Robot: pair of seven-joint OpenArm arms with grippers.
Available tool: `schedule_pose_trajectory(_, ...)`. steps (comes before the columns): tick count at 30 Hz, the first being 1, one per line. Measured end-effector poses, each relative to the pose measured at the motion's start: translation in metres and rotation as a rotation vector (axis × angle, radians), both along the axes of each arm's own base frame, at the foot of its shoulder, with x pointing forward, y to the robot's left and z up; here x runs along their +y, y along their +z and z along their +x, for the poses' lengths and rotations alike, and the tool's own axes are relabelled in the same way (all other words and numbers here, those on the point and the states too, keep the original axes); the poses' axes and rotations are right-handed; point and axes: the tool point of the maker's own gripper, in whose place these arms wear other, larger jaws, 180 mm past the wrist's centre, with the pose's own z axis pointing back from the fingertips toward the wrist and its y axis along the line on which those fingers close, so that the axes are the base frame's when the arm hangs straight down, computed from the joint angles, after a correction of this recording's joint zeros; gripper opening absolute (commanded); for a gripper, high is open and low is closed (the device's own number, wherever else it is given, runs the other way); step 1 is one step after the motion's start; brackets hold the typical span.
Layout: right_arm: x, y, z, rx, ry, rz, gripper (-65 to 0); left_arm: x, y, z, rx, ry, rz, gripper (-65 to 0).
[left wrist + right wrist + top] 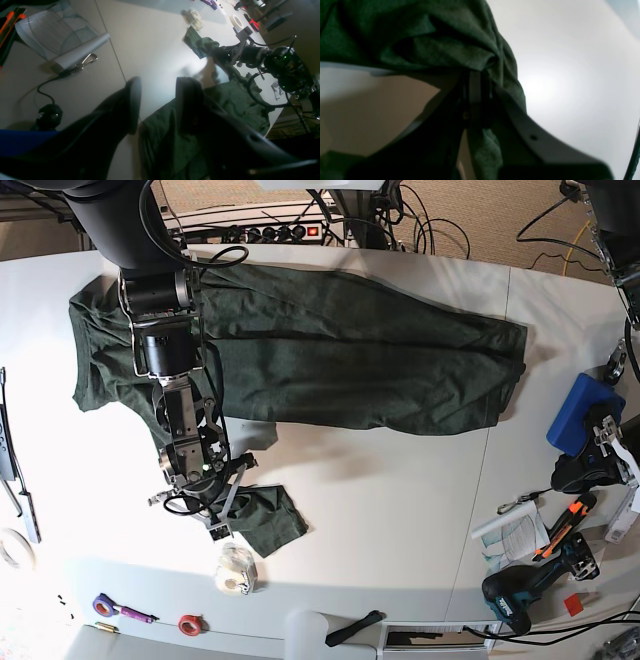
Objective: Layout the t-shirt on the table in an organized manner, then fold the t-shirt properly
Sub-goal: 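Grasp the hanging sleeve with the right gripper and lift it, then lay the sleeve over the folded shirt body with the right gripper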
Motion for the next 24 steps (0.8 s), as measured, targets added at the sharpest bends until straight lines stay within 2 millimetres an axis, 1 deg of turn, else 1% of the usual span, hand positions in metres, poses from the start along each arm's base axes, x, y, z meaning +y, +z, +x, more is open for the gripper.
schedule_pose_trajectory(3,-0.007,0.001,-0.004,0.02,-0.042,-0.022,-65.0,0.0,0.0,0.0,0.001,0.0,0.0,-40.7)
schedule_pose_trajectory(4,-0.009,0.005,-0.006,0.012,-0.058,-0.034,-65.0,0.001,-0.002,0.0,0.006,0.001,0.01,-40.7)
schedule_pose_trajectory(5,-0.009,0.012,-0.007,-0.01,-0.062,-0.044,-65.0,0.003,-0.004,0.0,0.012,0.008,0.026,-40.7)
schedule_pose_trajectory(7,-0.003,0.028,-0.011,-0.06,-0.055,-0.039,-65.0,0.006,-0.007,0.002,0.008,0.029,0.045,-40.7)
schedule_pose_trajectory(9,0.008,0.049,-0.021,-0.131,-0.036,-0.028,-65.0,0.01,-0.008,0.005,0.005,0.048,0.064,-40.7)
schedule_pose_trajectory(11,0.018,0.07,-0.038,-0.183,-0.023,-0.017,-65.0,0.011,-0.009,0.005,0.006,0.049,0.07,-40.7)
schedule_pose_trajectory(16,0.038,0.121,-0.092,-0.288,0.009,0.033,-65.0,0.01,-0.009,0.005,0.007,0.049,0.069,-40.7)
schedule_pose_trajectory(17,0.044,0.128,-0.102,-0.31,0.025,0.055,-65.0,0.011,-0.009,0.005,0.008,0.05,0.07,-40.7)
schedule_pose_trajectory(18,0.051,0.129,-0.114,-0.318,0.045,0.084,-65.0,0.011,-0.009,0.005,0.008,0.05,0.07,-40.7)
schedule_pose_trajectory(19,0.059,0.124,-0.126,-0.3,0.064,0.124,-65.0,0.011,-0.01,0.005,0.008,0.05,0.07,-40.7)
schedule_pose_trajectory(22,0.083,0.095,-0.168,-0.18,0.146,0.22,-65.0,0.011,-0.009,0.005,0.008,0.05,0.069,-40.7)
schedule_pose_trajectory(24,0.094,0.086,-0.185,-0.136,0.187,0.265,-65.0,0.011,-0.009,0.005,0.008,0.05,0.069,-40.7)
